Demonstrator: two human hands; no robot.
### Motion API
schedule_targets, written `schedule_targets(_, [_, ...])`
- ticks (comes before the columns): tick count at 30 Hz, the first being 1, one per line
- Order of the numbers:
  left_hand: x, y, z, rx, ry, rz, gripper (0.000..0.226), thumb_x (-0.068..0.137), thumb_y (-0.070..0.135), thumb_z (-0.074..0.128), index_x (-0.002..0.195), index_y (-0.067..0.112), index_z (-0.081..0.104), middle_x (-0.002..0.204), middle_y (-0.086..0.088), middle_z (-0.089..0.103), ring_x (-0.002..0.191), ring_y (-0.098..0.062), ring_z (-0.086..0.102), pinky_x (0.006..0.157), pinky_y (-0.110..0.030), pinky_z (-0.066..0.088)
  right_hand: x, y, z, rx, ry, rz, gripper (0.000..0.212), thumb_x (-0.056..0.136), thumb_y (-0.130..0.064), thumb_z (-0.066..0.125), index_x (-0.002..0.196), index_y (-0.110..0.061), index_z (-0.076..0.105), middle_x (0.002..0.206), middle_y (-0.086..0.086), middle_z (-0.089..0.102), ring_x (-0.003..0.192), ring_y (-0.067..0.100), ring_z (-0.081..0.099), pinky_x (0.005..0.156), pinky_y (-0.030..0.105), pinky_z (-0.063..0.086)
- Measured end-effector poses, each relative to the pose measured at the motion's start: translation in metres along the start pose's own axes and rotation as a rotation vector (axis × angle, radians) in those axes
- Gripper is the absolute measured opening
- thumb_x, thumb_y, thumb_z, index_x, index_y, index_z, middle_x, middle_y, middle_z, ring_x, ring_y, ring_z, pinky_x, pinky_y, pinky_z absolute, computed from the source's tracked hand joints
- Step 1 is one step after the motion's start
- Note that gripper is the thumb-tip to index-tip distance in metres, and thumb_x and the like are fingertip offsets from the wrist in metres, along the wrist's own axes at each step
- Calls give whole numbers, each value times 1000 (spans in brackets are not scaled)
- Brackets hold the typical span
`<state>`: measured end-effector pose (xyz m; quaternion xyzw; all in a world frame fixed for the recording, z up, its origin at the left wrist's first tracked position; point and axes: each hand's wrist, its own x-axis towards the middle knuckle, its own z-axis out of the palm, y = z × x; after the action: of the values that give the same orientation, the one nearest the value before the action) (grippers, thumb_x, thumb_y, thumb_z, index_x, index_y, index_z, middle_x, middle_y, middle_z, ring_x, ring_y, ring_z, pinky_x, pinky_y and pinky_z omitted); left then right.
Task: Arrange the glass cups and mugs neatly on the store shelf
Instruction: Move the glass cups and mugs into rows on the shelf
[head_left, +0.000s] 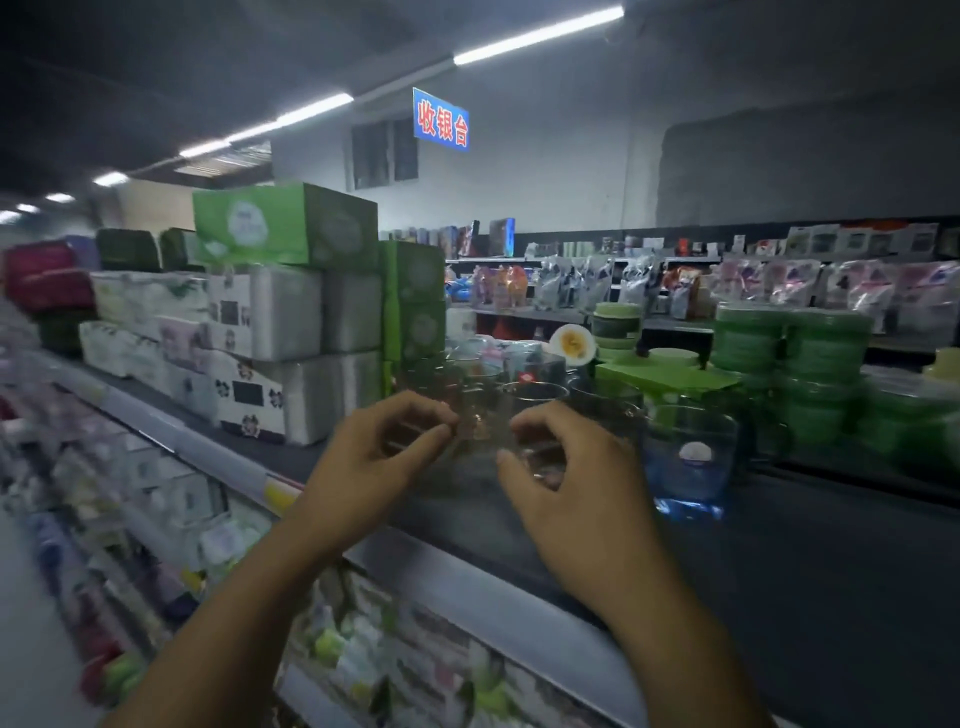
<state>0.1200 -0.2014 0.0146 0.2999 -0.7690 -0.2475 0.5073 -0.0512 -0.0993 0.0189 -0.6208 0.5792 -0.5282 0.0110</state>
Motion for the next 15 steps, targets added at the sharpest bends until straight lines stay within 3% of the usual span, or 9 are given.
schedule_targets(4, [27, -39, -24, 117, 52, -11, 20, 89, 28, 74, 107, 34, 70, 100, 12, 71, 85, -6, 67, 73, -28, 58, 14, -5, 24, -92, 7, 55, 22, 89, -37, 71, 109, -36, 61, 110, -18, 58, 99, 1, 56, 87, 28, 51])
schedule_targets(9, [60, -83, -37, 315, -183, -9, 58, 75, 66, 70, 129, 56, 50, 123, 15, 46, 102, -3, 59, 89, -23, 53, 29, -13, 45, -244, 79, 133, 26, 91, -39, 69, 114, -37, 56, 113, -17, 52, 97, 3, 54, 85, 28, 48])
schedule_targets(12, [79, -102, -35, 336, -264, 55, 58, 71, 76, 63, 120, 49, 50, 122, 15, 51, 103, -2, 58, 91, -31, 56, 41, -12, 57, -352, 129, 157, 30, 93, -38, 67, 120, -34, 55, 111, -16, 48, 88, 4, 53, 83, 33, 51])
schedule_targets(15, [89, -114, -34, 316, -255, 167, 39, 78, 68, 66, 99, 41, 46, 104, 15, 56, 91, -2, 56, 82, -38, 55, 56, -10, 66, -509, 138, 165, 35, 92, -40, 67, 124, -33, 53, 118, -18, 48, 87, 4, 54, 81, 35, 51])
